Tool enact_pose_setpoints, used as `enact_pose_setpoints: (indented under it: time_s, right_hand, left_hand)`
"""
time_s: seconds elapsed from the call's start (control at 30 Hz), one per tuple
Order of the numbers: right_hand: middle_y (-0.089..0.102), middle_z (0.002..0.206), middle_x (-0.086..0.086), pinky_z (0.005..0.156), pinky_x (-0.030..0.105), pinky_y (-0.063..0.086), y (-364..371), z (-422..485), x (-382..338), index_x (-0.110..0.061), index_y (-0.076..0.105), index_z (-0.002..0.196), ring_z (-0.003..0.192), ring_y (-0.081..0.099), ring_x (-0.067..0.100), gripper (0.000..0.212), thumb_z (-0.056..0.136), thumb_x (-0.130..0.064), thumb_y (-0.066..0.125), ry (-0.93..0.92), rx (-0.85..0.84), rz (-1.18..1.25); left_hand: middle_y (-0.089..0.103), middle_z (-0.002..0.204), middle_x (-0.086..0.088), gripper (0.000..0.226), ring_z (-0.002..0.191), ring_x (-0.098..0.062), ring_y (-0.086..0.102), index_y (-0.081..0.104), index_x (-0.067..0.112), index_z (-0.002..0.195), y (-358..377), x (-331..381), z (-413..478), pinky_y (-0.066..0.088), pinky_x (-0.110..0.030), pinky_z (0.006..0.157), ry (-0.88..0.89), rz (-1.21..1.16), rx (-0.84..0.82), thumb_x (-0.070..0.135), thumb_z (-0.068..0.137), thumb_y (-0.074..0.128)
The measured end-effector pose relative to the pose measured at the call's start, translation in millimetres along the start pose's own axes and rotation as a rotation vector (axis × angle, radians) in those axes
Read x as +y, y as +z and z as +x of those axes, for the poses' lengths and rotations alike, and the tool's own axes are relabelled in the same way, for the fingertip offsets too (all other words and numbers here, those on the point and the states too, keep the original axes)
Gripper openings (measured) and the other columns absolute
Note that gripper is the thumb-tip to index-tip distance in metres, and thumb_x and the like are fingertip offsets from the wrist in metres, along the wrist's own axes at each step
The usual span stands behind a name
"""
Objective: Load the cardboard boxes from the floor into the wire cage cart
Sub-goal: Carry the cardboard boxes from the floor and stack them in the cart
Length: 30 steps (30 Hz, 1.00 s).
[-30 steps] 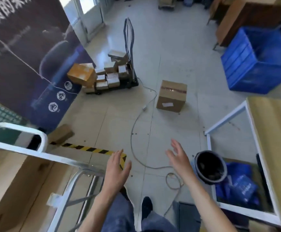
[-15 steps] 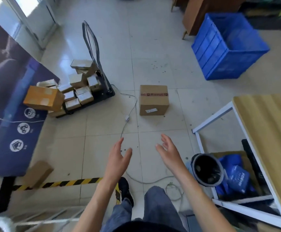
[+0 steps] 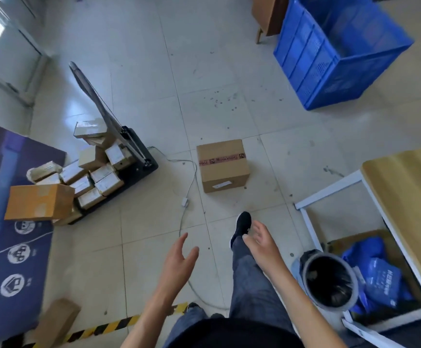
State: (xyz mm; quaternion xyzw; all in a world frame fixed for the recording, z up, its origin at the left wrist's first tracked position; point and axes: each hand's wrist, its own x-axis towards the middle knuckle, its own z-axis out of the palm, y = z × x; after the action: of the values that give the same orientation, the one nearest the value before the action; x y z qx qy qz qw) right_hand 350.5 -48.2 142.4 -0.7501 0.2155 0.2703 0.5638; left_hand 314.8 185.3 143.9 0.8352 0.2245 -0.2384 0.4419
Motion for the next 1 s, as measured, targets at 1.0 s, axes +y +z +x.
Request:
enact_pose_setpoints:
  time_s: [1.0]
  right_hand:
    - [0.031, 0.161, 0.007, 0.11, 0.036, 0.032, -33, 717, 67, -0.017, 0.024, 0.157, 0.144, 0.035, 0.027, 0.082, 0.091, -0.041, 0.066, 0.544, 0.129, -0.253]
  left_hand:
    - [0.053, 0.139, -0.002, 0.089, 0.126, -0.021, 0.054, 0.027, 0.014, 0.155, 153, -13, 710, 0.044, -0.024, 0.096, -0.377, -0.122, -0.055, 0.024, 0.08, 0.074]
